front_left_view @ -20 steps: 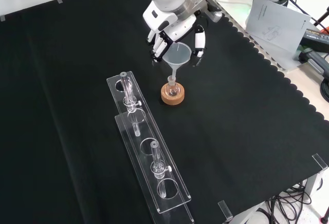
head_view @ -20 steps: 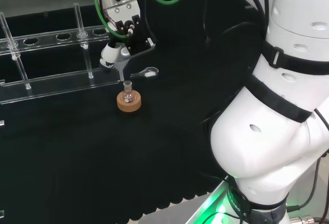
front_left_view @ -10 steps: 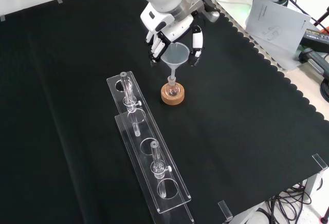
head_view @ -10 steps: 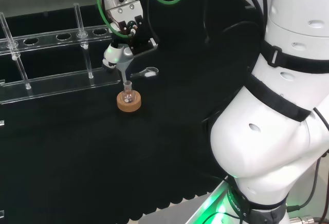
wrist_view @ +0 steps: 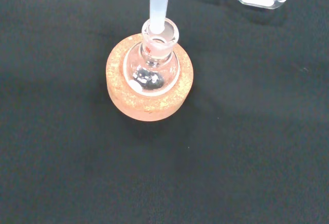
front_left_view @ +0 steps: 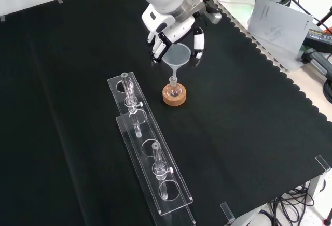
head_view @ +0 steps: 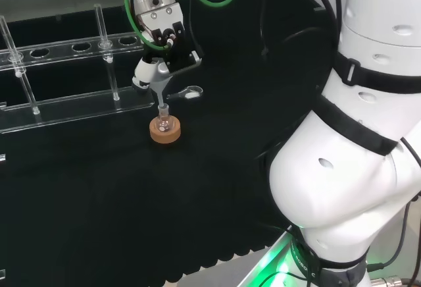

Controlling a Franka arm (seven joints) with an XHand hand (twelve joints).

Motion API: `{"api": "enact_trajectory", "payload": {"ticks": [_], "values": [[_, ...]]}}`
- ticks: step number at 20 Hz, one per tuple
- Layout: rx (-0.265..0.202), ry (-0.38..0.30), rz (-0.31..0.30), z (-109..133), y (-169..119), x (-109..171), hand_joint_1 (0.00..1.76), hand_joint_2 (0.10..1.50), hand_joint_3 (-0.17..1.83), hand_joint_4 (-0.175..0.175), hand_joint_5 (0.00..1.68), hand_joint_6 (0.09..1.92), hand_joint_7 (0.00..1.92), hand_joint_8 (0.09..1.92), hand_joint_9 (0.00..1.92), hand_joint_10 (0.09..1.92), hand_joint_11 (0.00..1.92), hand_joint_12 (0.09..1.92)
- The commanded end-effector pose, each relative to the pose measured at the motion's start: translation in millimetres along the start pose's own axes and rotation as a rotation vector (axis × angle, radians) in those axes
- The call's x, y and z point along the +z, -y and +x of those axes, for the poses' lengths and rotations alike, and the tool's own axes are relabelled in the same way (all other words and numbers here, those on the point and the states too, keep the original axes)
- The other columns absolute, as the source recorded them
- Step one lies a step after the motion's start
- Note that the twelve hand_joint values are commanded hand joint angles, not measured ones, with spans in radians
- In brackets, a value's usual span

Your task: Place the funnel on the round-bottom flask.

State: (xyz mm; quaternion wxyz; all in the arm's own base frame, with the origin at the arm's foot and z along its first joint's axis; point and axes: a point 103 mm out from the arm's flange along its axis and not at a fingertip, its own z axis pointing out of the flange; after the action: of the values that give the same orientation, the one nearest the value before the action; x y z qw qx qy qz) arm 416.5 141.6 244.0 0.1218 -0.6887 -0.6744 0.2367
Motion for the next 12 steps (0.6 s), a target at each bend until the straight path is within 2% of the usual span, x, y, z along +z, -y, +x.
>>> {"api": "enact_trajectory", "payload": {"ticks": [1,6,12], "values": [[0.008,-0.003,0.023,0,-5,9,0.76,0.79,0.55,-0.083,0.46,0.33,0.52,0.84,0.98,0.76,0.50,1.30],[-0.021,0.000,0.032,-2,-10,14,0.76,0.80,0.55,-0.083,0.46,0.33,0.52,0.84,0.98,0.76,0.50,1.30],[-0.028,-0.010,0.040,-4,-16,22,0.76,0.80,0.56,-0.083,0.46,0.33,0.52,0.84,0.98,0.76,0.50,1.30]]}}
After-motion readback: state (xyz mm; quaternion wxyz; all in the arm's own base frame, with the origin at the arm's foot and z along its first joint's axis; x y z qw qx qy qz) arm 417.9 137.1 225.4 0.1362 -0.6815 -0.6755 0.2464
